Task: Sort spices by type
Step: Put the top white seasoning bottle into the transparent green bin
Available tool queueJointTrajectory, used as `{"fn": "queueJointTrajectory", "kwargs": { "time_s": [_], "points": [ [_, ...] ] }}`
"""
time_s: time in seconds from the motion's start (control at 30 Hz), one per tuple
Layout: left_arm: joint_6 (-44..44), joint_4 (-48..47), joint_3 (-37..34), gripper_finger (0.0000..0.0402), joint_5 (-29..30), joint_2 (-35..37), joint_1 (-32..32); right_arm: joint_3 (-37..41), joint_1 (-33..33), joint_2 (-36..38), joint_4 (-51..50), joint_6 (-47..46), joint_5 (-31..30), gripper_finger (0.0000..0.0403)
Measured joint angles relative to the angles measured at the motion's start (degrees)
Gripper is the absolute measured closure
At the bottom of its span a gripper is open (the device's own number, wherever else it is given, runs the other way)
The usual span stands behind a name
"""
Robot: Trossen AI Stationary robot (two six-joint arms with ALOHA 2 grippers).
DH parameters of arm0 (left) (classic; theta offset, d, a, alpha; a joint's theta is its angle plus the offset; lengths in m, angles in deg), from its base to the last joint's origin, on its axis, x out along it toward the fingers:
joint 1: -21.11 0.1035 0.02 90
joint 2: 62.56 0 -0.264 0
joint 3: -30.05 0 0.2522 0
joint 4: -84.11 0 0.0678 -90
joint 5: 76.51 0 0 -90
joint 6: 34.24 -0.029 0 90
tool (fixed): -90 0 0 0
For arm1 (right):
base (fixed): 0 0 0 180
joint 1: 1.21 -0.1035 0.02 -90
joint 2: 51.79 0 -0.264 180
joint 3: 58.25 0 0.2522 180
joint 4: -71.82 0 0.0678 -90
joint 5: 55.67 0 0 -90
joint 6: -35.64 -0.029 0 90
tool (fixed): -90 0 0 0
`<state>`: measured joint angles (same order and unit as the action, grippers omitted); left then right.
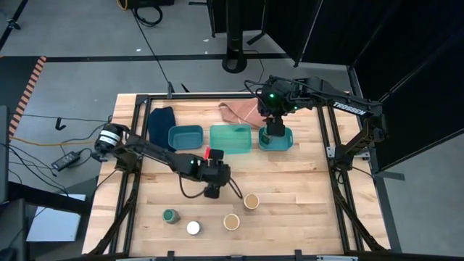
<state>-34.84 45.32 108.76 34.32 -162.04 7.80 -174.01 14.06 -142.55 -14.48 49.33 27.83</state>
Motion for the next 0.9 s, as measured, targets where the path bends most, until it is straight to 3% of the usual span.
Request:
{"fn": "queueJointTrajectory", "kwargs": {
  "time_s": [0.37, 0.47, 0.57, 0.7, 0.9],
  "points": [
    [5.71, 1.72, 0.02, 0.0219, 12.91, 9.53, 5.16, 0.0, 0.31, 0.0, -0.39, 0.0, -0.02, 0.0161],
    [8.6, 6.46, -1.02, 0.0219, 18.05, 12.11, 6.43, 0.0, 0.32, 0.01, -0.39, 0.0, -0.02, 0.016],
    [12.22, 16.24, -3.92, 0.0219, 23.33, 14.3, 7.43, 0.0, 0.31, 0.0, -0.38, -0.03, -0.02, 0.016],
    [12.54, 36.89, -10.33, 0.0219, 32.32, 14.55, 7.58, 0.01, 0.31, 0.0, -0.37, -0.1, -0.02, 0.0164],
    [6.77, 69.1, -20.97, 0.0219, 37.81, 10.92, 7.71, 0.02, 0.41, 0.02, -0.29, -0.44, 0.0, 0.0163]
  ]
}}
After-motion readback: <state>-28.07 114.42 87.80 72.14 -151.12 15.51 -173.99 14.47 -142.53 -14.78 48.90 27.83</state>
